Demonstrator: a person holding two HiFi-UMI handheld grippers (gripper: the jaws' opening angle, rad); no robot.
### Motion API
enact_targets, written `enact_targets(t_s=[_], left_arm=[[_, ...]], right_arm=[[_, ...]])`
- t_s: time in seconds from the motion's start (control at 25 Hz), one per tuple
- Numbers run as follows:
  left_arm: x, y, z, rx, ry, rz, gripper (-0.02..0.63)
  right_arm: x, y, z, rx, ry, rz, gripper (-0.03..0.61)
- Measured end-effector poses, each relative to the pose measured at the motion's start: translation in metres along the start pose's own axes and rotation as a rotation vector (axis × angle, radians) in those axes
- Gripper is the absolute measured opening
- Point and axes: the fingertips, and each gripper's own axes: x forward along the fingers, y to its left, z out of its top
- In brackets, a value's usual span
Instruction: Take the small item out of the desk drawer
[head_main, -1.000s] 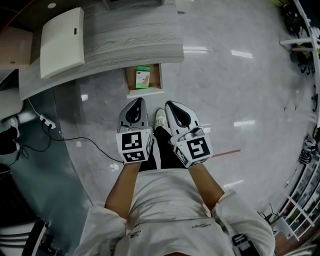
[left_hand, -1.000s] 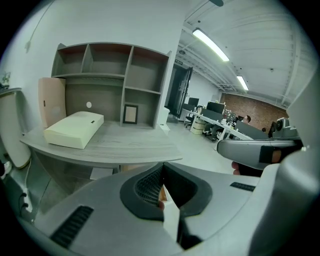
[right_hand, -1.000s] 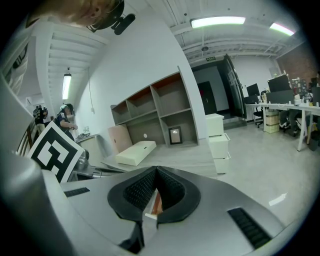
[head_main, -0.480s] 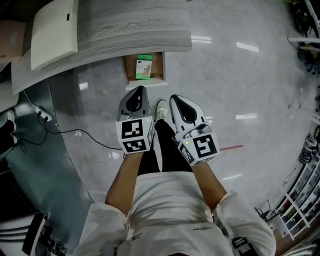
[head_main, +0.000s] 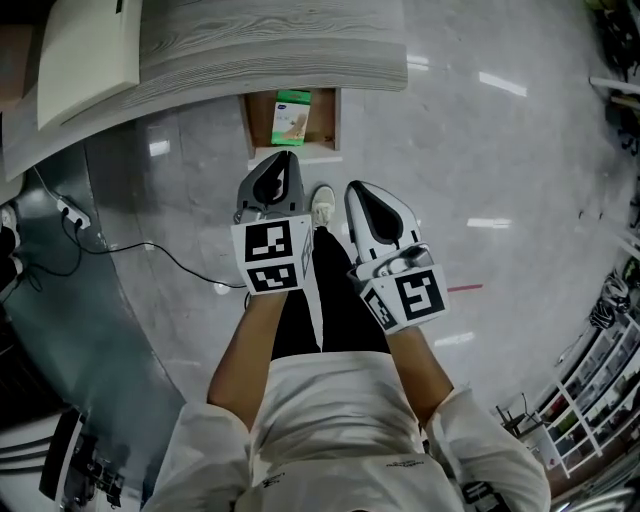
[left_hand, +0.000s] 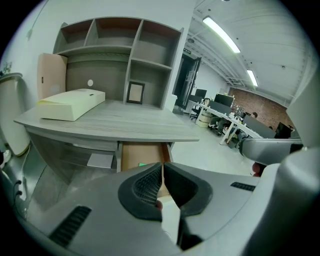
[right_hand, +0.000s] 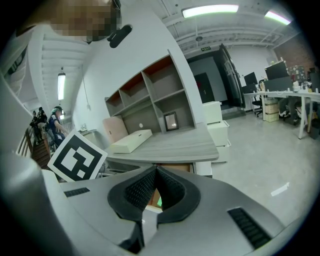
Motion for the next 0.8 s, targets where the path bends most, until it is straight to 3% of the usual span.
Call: enact_targets(t_s=[0.8], left_arm=[[0.084, 0.025, -0.045, 0.002, 0.089, 0.017, 0.185]], right_arm=[[0.04, -0.018, -0.051, 0.048, 0.067, 0.009, 0.03]])
